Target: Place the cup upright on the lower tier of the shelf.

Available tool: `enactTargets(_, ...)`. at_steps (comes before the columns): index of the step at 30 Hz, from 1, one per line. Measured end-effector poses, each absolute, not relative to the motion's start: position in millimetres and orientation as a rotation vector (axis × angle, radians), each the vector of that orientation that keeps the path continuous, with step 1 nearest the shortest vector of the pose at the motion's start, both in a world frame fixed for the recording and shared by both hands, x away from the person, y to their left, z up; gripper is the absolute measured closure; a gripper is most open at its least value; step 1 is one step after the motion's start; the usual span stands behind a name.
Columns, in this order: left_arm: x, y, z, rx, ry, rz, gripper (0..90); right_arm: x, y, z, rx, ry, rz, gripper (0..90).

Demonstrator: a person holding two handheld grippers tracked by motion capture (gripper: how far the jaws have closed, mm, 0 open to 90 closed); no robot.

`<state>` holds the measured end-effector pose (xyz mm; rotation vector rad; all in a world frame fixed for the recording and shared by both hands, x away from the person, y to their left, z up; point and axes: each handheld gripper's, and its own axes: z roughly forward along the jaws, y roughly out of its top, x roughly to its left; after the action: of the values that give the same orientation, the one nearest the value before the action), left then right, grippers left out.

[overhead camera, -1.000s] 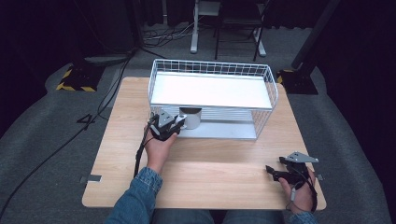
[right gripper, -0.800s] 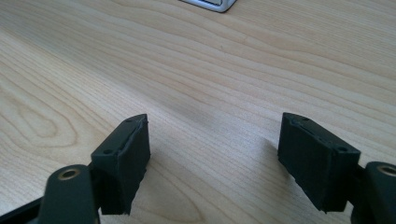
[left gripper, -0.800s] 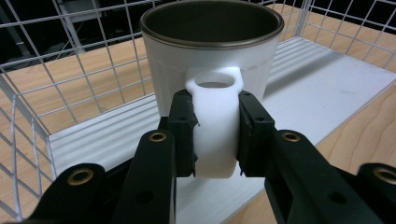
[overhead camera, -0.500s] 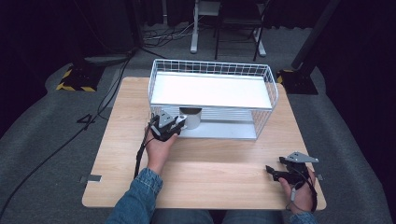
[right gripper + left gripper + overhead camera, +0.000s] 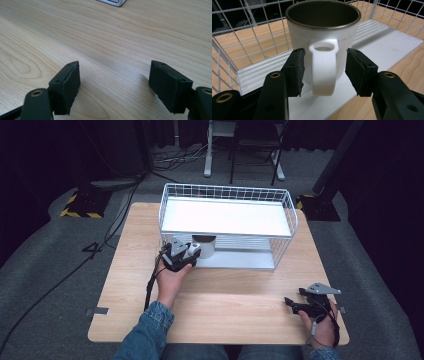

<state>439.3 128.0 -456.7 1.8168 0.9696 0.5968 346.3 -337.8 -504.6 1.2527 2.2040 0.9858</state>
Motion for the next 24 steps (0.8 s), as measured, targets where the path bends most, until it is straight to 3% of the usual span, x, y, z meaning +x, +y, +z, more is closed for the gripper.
enactTargets(14,417.0,135.5,-434.5,1.800,0.923,0.602,48.7,346.2,-337.6,-504.5,1.251,2.203,0.984,25.3)
enactTargets(24,376.0,147.8,-412.6,1.758,0.867,0.550,48.4,347.1,-337.1,-504.4,1.249,2.210,0.987,25.3)
